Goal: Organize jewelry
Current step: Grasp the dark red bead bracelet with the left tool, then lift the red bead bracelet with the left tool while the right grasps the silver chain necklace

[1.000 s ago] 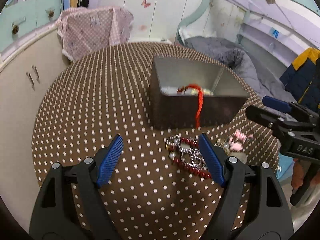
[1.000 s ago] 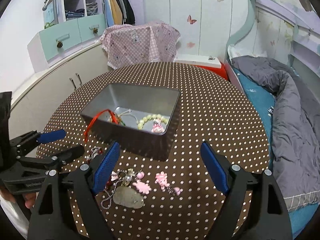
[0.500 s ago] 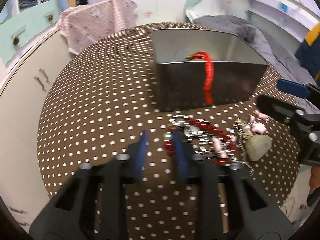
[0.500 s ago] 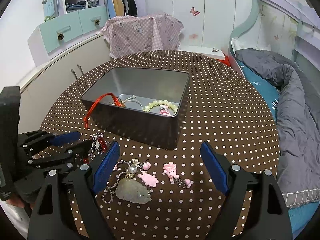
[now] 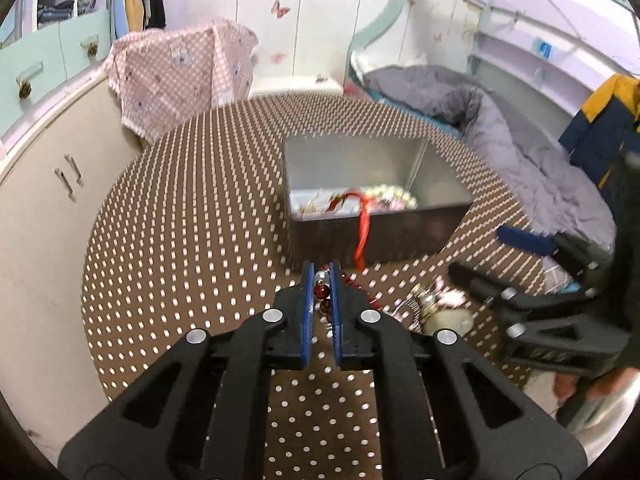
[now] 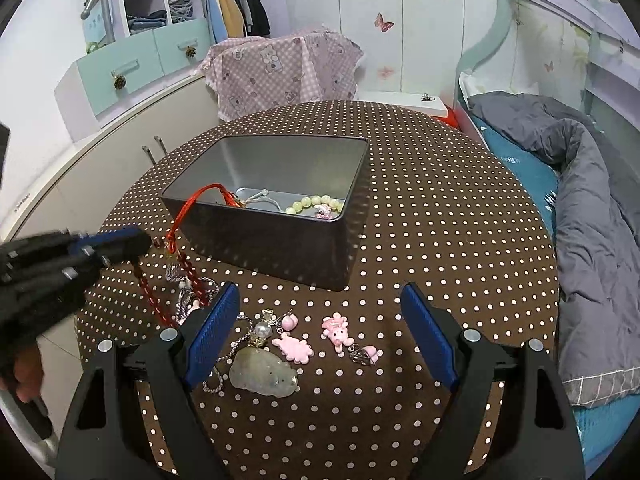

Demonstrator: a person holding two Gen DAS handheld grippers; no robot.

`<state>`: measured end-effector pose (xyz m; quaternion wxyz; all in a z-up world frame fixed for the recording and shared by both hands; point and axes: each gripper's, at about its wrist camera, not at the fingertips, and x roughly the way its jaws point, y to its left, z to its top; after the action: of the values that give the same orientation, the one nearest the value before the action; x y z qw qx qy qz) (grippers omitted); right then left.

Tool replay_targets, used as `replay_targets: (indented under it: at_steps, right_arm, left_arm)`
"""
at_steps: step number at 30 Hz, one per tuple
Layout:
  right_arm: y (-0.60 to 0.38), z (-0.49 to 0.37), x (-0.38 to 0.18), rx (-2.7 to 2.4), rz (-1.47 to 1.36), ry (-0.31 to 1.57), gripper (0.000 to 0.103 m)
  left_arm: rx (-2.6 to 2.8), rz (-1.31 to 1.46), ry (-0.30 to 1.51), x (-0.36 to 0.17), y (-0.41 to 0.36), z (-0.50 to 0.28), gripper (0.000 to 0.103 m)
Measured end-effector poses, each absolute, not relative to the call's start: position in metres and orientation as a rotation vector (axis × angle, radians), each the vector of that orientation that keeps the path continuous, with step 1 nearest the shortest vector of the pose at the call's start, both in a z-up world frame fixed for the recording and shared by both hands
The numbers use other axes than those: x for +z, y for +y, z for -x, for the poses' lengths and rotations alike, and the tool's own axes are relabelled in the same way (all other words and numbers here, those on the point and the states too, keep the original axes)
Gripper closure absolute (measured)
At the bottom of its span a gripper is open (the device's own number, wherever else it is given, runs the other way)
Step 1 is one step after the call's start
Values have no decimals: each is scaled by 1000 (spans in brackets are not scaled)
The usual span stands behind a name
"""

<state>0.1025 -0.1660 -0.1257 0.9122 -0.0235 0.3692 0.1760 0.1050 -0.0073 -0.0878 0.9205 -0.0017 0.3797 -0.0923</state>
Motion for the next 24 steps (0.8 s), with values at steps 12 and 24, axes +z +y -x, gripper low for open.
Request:
replay_targets:
  at_steps: [12,24]
  right_arm:
    - [-170,-95,-122,405,37,737,24]
    - [-140,-87,-111,583,50,696,24]
  left_arm:
    - [-195,4,660,-42,-10,-95,95]
    - [-162,4,573,-12,-3,-83,95]
